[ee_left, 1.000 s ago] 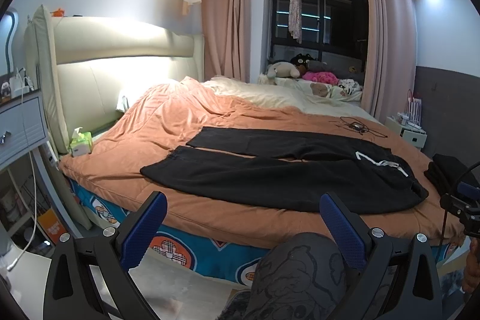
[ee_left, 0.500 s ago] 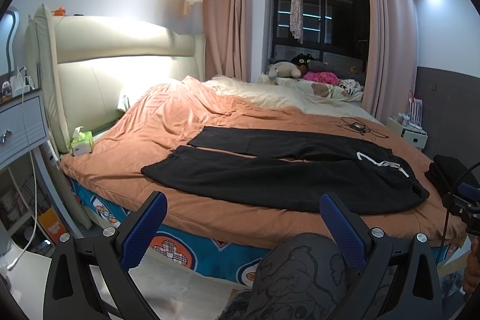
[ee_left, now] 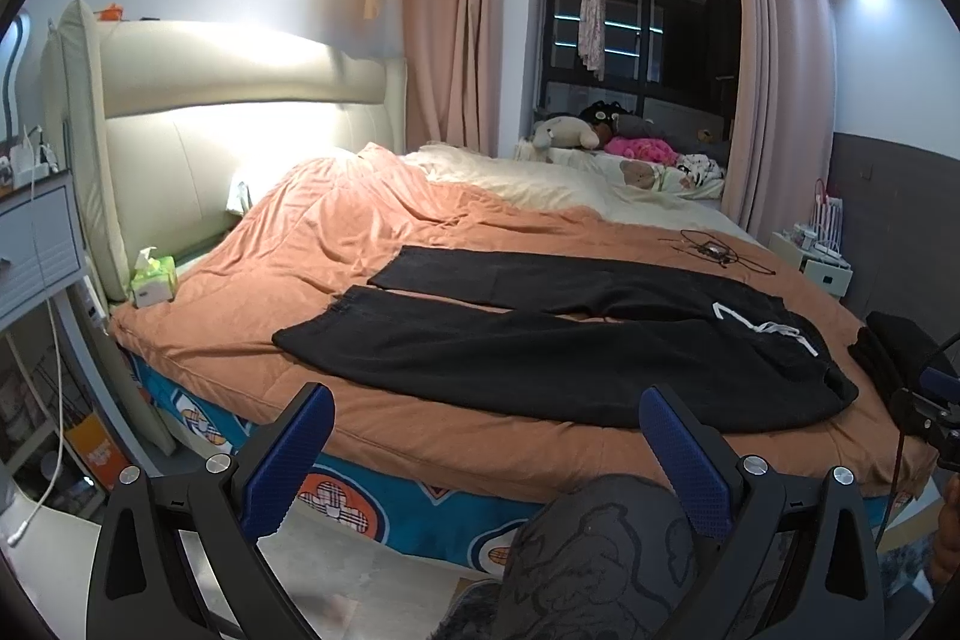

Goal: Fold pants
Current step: 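Move the left tool to the pant-leg hems while the right tool reaches the waistband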

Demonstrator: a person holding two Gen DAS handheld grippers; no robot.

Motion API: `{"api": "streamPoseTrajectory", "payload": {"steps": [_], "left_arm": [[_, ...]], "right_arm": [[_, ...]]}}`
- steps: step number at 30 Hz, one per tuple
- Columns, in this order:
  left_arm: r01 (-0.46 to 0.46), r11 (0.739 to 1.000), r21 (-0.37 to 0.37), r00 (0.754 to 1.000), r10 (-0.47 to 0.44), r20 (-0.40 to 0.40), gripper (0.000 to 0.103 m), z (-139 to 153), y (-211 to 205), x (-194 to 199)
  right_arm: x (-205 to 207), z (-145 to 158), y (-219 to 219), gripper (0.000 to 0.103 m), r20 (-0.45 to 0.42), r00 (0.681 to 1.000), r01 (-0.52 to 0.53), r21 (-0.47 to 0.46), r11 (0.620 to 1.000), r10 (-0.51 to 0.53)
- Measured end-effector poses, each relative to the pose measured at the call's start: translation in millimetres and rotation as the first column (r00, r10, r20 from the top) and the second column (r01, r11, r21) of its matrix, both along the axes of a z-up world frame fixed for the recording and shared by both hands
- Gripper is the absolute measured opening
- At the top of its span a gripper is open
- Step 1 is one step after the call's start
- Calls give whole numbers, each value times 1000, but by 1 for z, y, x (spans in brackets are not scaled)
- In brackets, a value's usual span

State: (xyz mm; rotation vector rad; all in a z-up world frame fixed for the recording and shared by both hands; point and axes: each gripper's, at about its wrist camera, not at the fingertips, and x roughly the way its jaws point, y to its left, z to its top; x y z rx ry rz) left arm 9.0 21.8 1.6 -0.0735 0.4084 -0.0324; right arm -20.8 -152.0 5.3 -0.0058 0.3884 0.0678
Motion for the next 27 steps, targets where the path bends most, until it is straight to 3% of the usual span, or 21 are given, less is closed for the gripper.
{"api": "streamPoseTrajectory", "payload": {"steps": [13,24,27], "left_arm": [[4,1000,6,999,-4,-36,103,-7,14,51],[12,1000,15,994,-10,-108,102,-34,29,105],[1,1000,-4,991,-2,-134,97,-42,36,122]], "right_arm": [[42,10,-11,103,-28,999,43,14,999,-42],[93,-3,-31,103,-129,983,140,48,989,-133],[105,-4,-37,103,-153,975,168,51,984,-159]]}}
